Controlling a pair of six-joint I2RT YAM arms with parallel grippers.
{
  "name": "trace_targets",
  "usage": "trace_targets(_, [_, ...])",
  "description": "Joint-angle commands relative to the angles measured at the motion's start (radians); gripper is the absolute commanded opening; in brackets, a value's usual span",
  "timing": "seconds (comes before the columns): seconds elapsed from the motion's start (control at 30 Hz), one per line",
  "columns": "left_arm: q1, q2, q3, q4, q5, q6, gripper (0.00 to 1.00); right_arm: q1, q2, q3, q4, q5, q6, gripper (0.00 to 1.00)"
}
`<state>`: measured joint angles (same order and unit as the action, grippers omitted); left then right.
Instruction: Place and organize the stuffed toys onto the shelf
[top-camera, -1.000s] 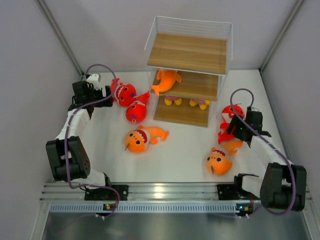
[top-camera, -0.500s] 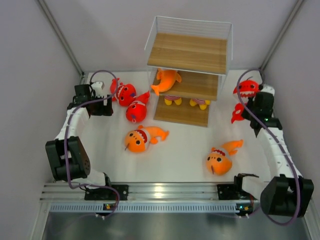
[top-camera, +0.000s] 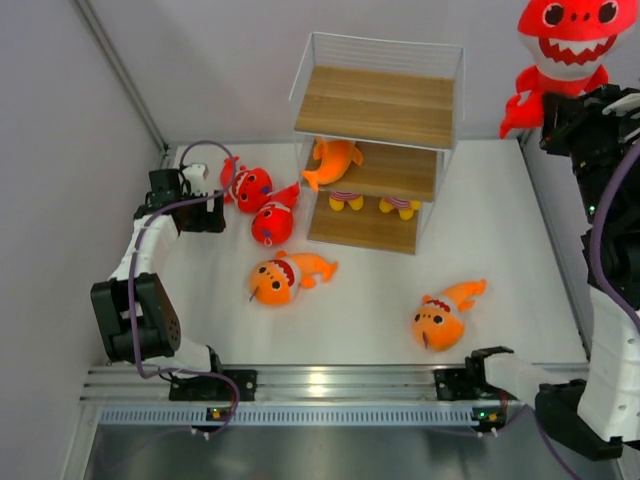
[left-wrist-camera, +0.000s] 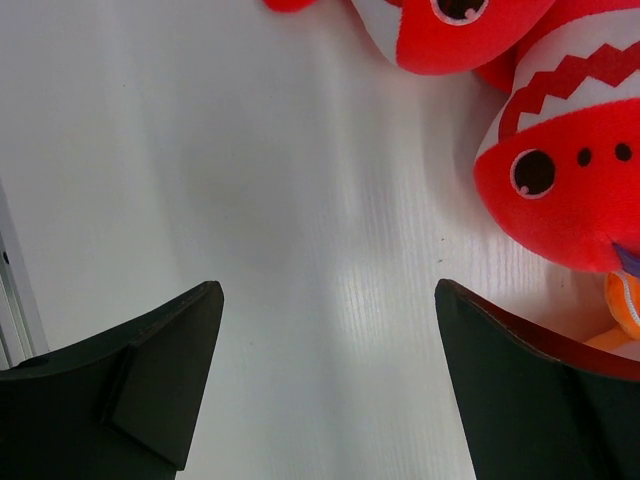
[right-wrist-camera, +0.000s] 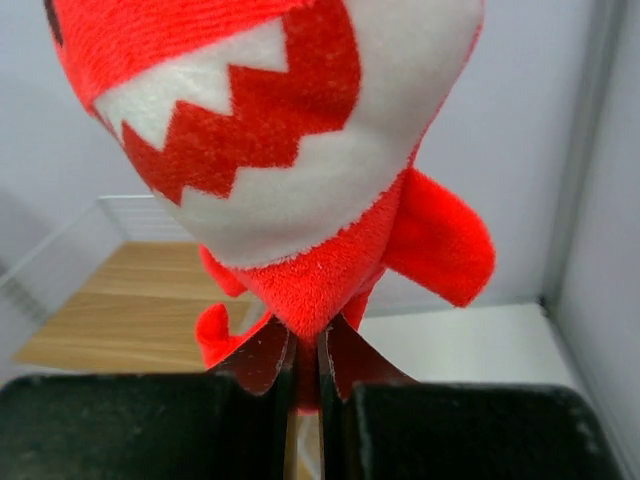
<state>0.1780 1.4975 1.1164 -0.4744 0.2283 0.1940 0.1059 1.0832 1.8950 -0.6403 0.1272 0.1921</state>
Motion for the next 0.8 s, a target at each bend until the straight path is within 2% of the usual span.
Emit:
trace_targets(0.0, [0.002, -0.009, 0.029, -0.004, 0.029, 0.007, 0.93, 0.162, 0.069, 0.097, -0.044, 0.029, 0.009, 0.00])
trace_targets(0.07, [0.002, -0.013, 0.029, -0.003, 0.057, 0.007, 0.93, 0.251, 0.122, 0.146, -0.019, 0.095, 0.010, 0.00])
trace_targets(0.13, [0.002, -0.014, 0.031, -0.007, 0.077, -0.004, 0.93, 0.407, 0.177, 0.193, -0.018, 0.165, -0.034, 0.00])
trace_targets(0.17, [0.002, -0.019, 0.033, -0.007, 0.103, -0.005, 0.93, 0.513, 0.257, 0.270, -0.041, 0.234, -0.060, 0.00])
trace_targets(0.27, [0.002, -0.031, 0.031, -0.013, 0.126, -0.005, 0.93, 0.619, 0.418, 0.471, -0.120, 0.339, -0.095, 0.00])
trace_targets(0.3, [0.000, -0.033, 0.026, -0.015, 0.132, -0.004, 0.93, 0.621, 0.437, 0.493, -0.113, 0.359, -0.098, 0.00])
trace_targets(0.43, [0.000, -0.034, 0.017, -0.018, 0.129, -0.002, 0.94, 0.620, 0.434, 0.409, 0.002, 0.443, -0.112, 0.00])
trace_targets(0.77, [0.000, -0.029, 0.014, -0.020, 0.112, 0.015, 0.94, 0.575, 0.419, 0.270, -0.042, 0.485, -0.027, 0.04])
